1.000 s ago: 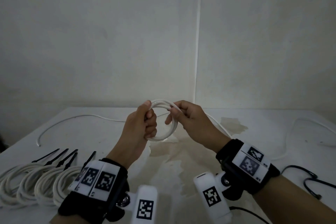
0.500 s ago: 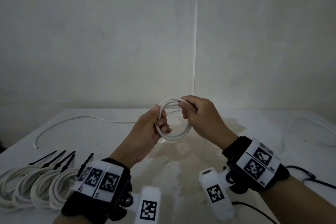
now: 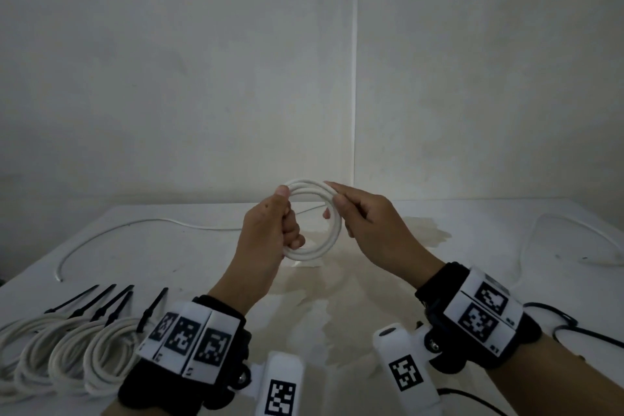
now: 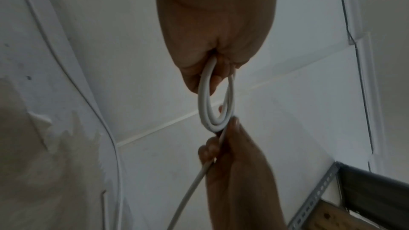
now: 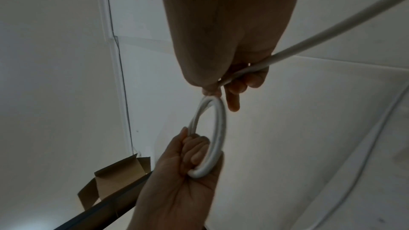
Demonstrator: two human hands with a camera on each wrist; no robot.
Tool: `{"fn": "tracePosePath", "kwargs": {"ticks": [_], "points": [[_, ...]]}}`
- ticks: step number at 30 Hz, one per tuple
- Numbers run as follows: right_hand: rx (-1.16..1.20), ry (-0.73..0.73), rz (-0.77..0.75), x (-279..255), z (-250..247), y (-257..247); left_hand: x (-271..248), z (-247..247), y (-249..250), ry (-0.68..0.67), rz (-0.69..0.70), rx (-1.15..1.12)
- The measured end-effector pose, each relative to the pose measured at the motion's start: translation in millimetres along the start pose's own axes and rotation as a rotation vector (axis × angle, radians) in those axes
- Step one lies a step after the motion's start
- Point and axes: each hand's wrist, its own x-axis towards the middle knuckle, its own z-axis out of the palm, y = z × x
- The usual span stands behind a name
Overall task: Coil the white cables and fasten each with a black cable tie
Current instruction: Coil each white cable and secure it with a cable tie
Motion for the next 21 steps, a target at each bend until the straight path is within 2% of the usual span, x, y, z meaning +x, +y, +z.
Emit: {"fn": "tracePosePath", "kwargs": {"ticks": [4, 8, 13, 17, 21], "points": [[-0.131, -0.011, -0.057, -7.9, 0.8, 25.2, 11.9, -16.5, 13.8, 0.132, 0.038, -0.185], [-0.288, 0.001, -0.053, -7.6, 5.2, 47.1, 21.6, -41.8, 23.0, 0.257, 0.129, -0.212], [-0.653, -0.121, -0.248, -10.5, 32.6, 48.1, 23.3, -59.4, 20.0, 0.376, 0.199, -0.174], [-0.817, -0.023, -0.510, -15.5, 50.4, 31.6, 21.8, -61.4, 15.4, 0.451, 0.260, -0.006], [-0.895, -0.013, -0.616, -18.0, 61.4, 20.1, 16.5, -54.1, 6.0, 0.461, 0.323, 0.239]]}}
